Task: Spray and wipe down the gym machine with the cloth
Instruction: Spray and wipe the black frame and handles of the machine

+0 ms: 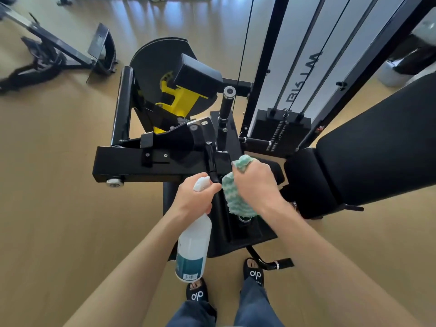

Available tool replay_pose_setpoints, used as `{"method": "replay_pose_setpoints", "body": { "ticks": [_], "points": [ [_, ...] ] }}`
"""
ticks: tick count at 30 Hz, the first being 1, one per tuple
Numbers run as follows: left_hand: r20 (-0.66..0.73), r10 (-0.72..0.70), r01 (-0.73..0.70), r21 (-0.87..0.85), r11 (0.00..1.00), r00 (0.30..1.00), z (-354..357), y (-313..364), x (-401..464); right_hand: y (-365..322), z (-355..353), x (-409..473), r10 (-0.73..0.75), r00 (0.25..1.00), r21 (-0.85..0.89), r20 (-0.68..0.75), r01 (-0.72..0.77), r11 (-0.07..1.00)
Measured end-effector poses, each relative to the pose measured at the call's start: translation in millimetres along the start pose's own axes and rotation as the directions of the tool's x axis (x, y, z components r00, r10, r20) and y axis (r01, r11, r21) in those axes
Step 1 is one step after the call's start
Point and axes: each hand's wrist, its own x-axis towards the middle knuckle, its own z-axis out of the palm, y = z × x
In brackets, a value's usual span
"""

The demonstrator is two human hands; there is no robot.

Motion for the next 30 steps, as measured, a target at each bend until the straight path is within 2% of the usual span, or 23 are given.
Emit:
{"method": "replay_pose_setpoints", "body": {
  "ticks": [1,2,3,4,5,6,7,10,14,16,18,20,24,26,28,30],
  "points": [
    [-0.008,-0.005,0.005,-0.006,1.000,1.000,1,1,0,5,14,-8,-0.176,0.953,-0.100,-0.246,0.156,0.983],
    [-0.018,-0.009,0.009,-0.007,1.000,1.000,1,2,1,12,25,-17,-0.319,0.848,-0.143,-0.423,0.285,0.948],
    [-0.031,-0.010,0.010,-0.003,1.000,0.999,1,2,2,18,33,-24,-0.396,0.754,-0.145,-0.525,0.379,0.914],
    [-0.046,-0.008,0.008,0.002,1.000,0.999,1,2,2,23,36,-25,-0.418,0.712,-0.073,-0.564,0.461,0.884],
    [-0.058,-0.010,0.011,0.007,1.000,0.998,1,2,3,24,34,-24,-0.328,0.774,0.127,-0.542,0.461,0.879],
    [-0.064,-0.017,0.018,0.011,1.000,0.998,2,2,4,23,30,-24,-0.186,0.881,0.365,-0.435,0.361,0.858],
    [-0.070,-0.024,0.026,0.017,1.000,0.997,3,2,4,24,27,-23,-0.102,0.949,0.512,-0.300,0.250,0.822],
    [-0.082,-0.042,0.045,0.024,0.999,0.996,7,3,5,31,22,-17,-0.090,0.989,0.567,-0.119,0.142,0.812],
    [-0.104,-0.066,0.066,0.000,0.998,0.992,10,1,2,59,35,-30,-0.020,0.993,0.539,0.120,-0.048,0.841],
    [-0.114,-0.069,0.068,-0.010,0.998,0.991,11,-4,0,72,48,-40,-0.001,0.990,0.591,0.141,-0.083,0.803],
    [-0.127,-0.074,0.072,-0.014,0.997,0.989,11,-12,-1,85,58,-43,-0.017,0.997,0.532,0.070,-0.023,0.846],
    [-0.135,-0.096,0.094,-0.026,0.995,0.986,12,-21,-1,97,63,-47,-0.099,0.994,0.432,0.053,0.066,0.899],
    [-0.122,-0.154,0.153,-0.017,0.988,0.980,15,-32,0,130,57,-60,-0.163,0.971,0.295,0.174,0.107,0.950],
    [-0.116,-0.174,0.172,-0.031,0.985,0.978,15,-32,1,143,52,-65,-0.247,0.954,0.235,0.168,0.205,0.950],
    [-0.124,-0.175,0.172,-0.035,0.985,0.977,16,-31,2,149,44,-70,-0.355,0.926,0.172,0.131,0.332,0.928],
    [-0.125,-0.170,0.168,-0.031,0.985,0.977,18,-29,3,149,33,-66,-0.332,0.943,0.146,0.019,0.326,0.934]
  ]
}}
